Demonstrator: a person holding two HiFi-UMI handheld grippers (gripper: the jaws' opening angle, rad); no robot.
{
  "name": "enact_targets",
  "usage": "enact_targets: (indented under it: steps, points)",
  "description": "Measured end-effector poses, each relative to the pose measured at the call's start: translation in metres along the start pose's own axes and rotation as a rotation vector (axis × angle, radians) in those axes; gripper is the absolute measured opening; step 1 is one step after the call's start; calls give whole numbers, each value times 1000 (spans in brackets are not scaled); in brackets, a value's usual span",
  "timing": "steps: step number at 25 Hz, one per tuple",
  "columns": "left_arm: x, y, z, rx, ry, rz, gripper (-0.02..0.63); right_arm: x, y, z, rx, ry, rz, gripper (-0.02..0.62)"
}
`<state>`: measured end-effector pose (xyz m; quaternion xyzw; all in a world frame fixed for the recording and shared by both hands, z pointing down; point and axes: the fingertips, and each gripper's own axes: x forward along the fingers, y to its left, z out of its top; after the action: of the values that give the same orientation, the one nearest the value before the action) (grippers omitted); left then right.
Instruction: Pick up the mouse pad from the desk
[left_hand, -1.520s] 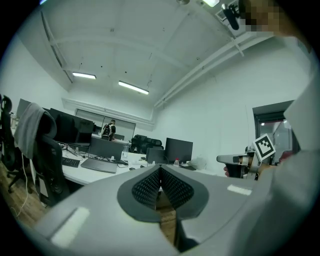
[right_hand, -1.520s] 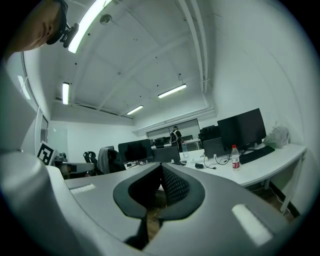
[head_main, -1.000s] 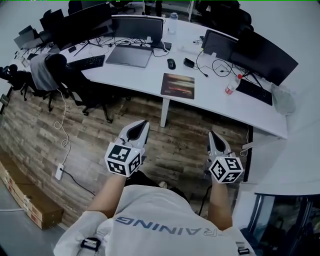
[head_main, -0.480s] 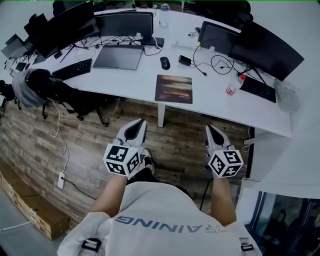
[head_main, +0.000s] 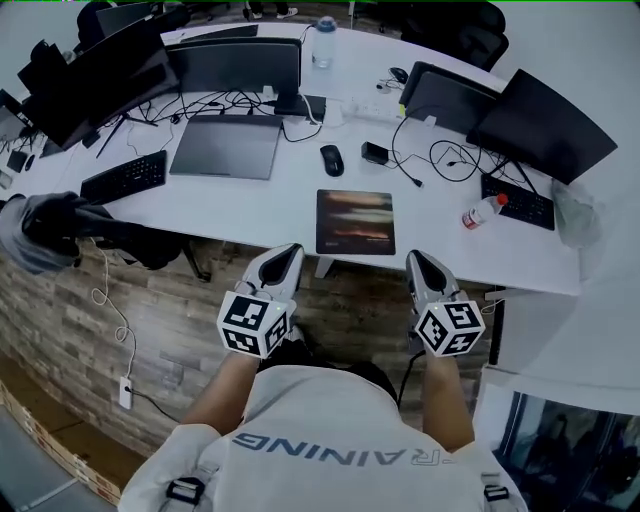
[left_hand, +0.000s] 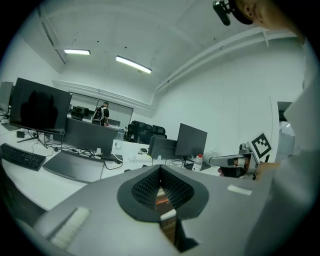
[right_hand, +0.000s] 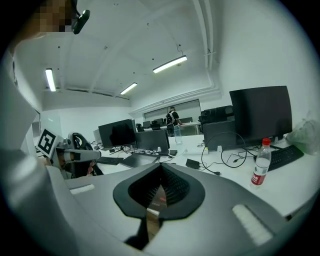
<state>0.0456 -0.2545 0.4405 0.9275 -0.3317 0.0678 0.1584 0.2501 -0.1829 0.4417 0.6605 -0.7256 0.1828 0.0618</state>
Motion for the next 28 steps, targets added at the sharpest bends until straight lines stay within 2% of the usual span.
enact_targets:
  steps: [6, 10, 16, 20, 24, 28]
  points:
    - [33, 48, 19, -14, -2, 44, 0, 59, -6, 13, -3, 39, 25, 14]
    - [55, 61, 13, -35, 26, 98, 0, 93, -28, 17, 1, 53, 60, 14]
    - [109, 44, 4, -70, 62, 204, 0, 133, -92, 9, 8, 111, 144, 14]
    - [146, 14, 1, -67, 87, 238, 0, 158, -138, 5, 9, 156, 208, 14]
    - [166, 0, -5, -73, 92, 275, 0, 176, -154, 5, -5, 184, 275, 14]
    - [172, 6, -2, -103, 79, 313, 0, 181, -154, -6, -12, 227, 285, 14]
